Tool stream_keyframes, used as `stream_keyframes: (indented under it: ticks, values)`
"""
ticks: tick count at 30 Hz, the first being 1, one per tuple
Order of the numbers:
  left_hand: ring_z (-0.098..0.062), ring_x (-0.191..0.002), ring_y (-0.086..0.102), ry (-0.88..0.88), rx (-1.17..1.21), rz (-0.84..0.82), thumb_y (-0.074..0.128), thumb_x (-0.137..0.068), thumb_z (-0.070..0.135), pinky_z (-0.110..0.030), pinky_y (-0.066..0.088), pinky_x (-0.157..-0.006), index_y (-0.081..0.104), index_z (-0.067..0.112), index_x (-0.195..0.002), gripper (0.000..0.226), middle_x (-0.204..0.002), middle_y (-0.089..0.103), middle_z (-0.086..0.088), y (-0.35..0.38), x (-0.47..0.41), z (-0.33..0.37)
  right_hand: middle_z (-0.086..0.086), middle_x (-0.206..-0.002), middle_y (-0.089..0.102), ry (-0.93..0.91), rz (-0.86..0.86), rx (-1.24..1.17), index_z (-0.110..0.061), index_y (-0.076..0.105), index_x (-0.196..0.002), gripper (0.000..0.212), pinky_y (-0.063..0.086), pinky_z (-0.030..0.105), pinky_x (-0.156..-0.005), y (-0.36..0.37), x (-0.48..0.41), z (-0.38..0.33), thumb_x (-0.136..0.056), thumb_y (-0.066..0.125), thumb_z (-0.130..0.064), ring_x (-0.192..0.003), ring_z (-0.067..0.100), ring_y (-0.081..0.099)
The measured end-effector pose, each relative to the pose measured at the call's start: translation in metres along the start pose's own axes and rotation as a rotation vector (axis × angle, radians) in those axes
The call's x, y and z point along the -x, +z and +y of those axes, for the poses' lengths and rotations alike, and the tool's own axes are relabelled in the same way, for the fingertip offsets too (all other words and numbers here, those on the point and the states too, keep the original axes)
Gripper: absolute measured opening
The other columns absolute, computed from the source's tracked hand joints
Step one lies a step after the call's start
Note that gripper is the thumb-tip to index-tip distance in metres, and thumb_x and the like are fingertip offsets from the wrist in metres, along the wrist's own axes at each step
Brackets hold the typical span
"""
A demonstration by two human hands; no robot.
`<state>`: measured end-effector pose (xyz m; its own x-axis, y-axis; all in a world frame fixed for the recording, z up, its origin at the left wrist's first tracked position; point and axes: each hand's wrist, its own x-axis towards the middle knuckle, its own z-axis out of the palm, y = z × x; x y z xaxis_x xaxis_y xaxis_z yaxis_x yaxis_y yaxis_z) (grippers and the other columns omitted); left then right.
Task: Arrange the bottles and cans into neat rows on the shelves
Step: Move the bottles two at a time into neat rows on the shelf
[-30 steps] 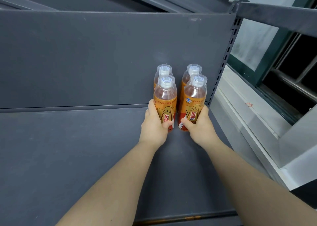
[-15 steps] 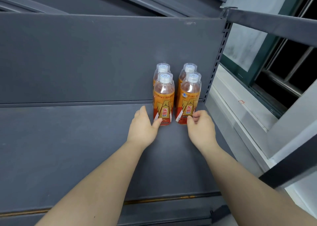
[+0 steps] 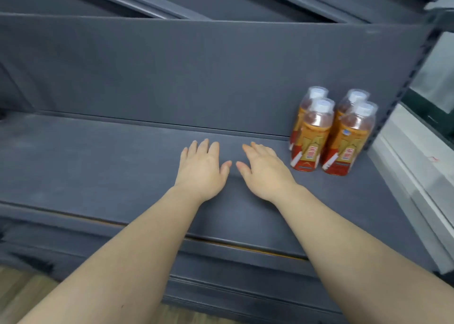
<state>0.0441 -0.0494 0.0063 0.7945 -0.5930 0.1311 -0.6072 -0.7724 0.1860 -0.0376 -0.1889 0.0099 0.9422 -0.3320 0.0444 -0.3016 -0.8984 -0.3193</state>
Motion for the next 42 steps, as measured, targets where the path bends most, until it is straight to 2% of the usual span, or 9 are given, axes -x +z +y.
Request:
stream_keyframes:
  ticks: [12,23,26,29,31,36,39,42]
  values:
    - [-0.037,-0.150,0.016,-0.311,-0.021,0.024,0.033,-0.104,0.048,-0.049,0.013,-0.122,0.028,0.011,-0.152,0.061,-0.163,0.023,-0.013,-0.054,0.095,-0.209,0.007,-0.168,0.003,-0.219,-0.135,0.053,-0.020,0.011,-0.160,0.063,0.004,0.038,-0.125,0.064,-0.022,-0.209,-0.107,0.028,-0.048,-0.154,0.023,-0.001]
    - [-0.035,-0.139,0.034,-0.537,-0.063,0.086,0.033,-0.102,0.049,-0.050,0.028,-0.114,0.040,0.010,-0.144,0.057,-0.150,0.041,-0.011,-0.082,0.195,-0.382,0.009,-0.168,0.003,-0.472,-0.222,0.083,-0.019,0.010,-0.160,0.064,0.005,0.041,-0.125,0.138,-0.016,-0.403,-0.106,0.027,-0.050,-0.154,0.024,-0.001]
    - [-0.032,-0.127,0.042,-0.610,-0.076,0.111,0.035,-0.102,0.049,-0.047,0.033,-0.108,0.047,0.011,-0.133,0.051,-0.136,0.051,-0.008,-0.087,0.222,-0.421,0.010,-0.168,0.004,-0.557,-0.259,0.094,-0.018,0.011,-0.160,0.064,0.006,0.042,-0.125,0.157,-0.014,-0.452,-0.106,0.027,-0.050,-0.154,0.026,0.000]
    - [-0.031,-0.116,0.046,-0.707,-0.076,0.121,0.037,-0.101,0.048,-0.046,0.036,-0.102,0.049,0.014,-0.112,0.038,-0.119,0.054,-0.005,-0.096,0.246,-0.454,0.010,-0.167,0.006,-0.638,-0.278,0.120,-0.018,0.012,-0.160,0.064,0.008,0.043,-0.124,0.176,-0.017,-0.497,-0.106,0.026,-0.050,-0.154,0.027,0.003]
    - [-0.031,-0.116,0.046,-0.767,-0.080,0.118,0.036,-0.101,0.048,-0.046,0.036,-0.102,0.046,0.015,-0.107,0.035,-0.119,0.053,-0.005,-0.101,0.261,-0.476,0.009,-0.167,0.009,-0.699,-0.291,0.123,-0.019,0.014,-0.160,0.063,0.010,0.043,-0.124,0.188,-0.019,-0.527,-0.106,0.027,-0.050,-0.154,0.027,0.005]
    - [-0.034,-0.138,0.034,-0.922,-0.117,0.113,0.036,-0.102,0.049,-0.047,0.027,-0.113,0.044,0.013,-0.136,0.051,-0.148,0.043,-0.010,-0.111,0.293,-0.531,0.010,-0.164,0.020,-0.868,-0.298,0.118,-0.017,0.019,-0.158,0.062,0.015,0.040,-0.122,0.220,-0.027,-0.600,-0.106,0.029,-0.048,-0.152,0.027,0.013]
    - [-0.032,-0.136,0.036,-1.006,-0.161,0.109,0.036,-0.101,0.050,-0.046,0.028,-0.112,0.043,0.013,-0.138,0.053,-0.146,0.044,-0.009,-0.120,0.305,-0.561,0.012,-0.162,0.026,-0.953,-0.322,0.094,-0.015,0.022,-0.157,0.061,0.021,0.042,-0.120,0.237,-0.035,-0.638,-0.106,0.031,-0.047,-0.150,0.030,0.019]
    - [-0.032,-0.135,0.036,-1.068,-0.190,0.117,0.035,-0.101,0.052,-0.048,0.027,-0.113,0.042,0.014,-0.140,0.055,-0.147,0.043,-0.008,-0.132,0.309,-0.589,0.013,-0.163,0.023,-1.018,-0.370,0.074,-0.015,0.019,-0.158,0.063,0.017,0.041,-0.121,0.250,-0.046,-0.673,-0.106,0.031,-0.048,-0.151,0.030,0.016]
